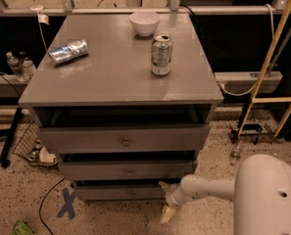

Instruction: Open bottom drawer

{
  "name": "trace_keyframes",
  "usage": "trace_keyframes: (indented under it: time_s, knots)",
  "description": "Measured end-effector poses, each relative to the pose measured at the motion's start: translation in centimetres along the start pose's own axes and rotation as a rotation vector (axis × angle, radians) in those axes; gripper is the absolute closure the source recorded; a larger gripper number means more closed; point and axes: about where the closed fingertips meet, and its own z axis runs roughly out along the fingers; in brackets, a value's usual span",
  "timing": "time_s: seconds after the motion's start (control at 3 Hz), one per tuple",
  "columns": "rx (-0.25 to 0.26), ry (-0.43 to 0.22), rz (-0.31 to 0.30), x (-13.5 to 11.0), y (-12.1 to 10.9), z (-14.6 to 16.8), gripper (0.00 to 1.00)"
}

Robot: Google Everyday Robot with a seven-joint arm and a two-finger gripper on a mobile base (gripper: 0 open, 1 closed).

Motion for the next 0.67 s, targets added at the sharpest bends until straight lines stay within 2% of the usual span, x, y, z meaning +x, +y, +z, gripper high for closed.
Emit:
trace_keyframes:
  time_s: [0.67]
  knots:
    - [-0.028, 0.127, -0.010, -0.2, 2.8, -6.1, 0.00]
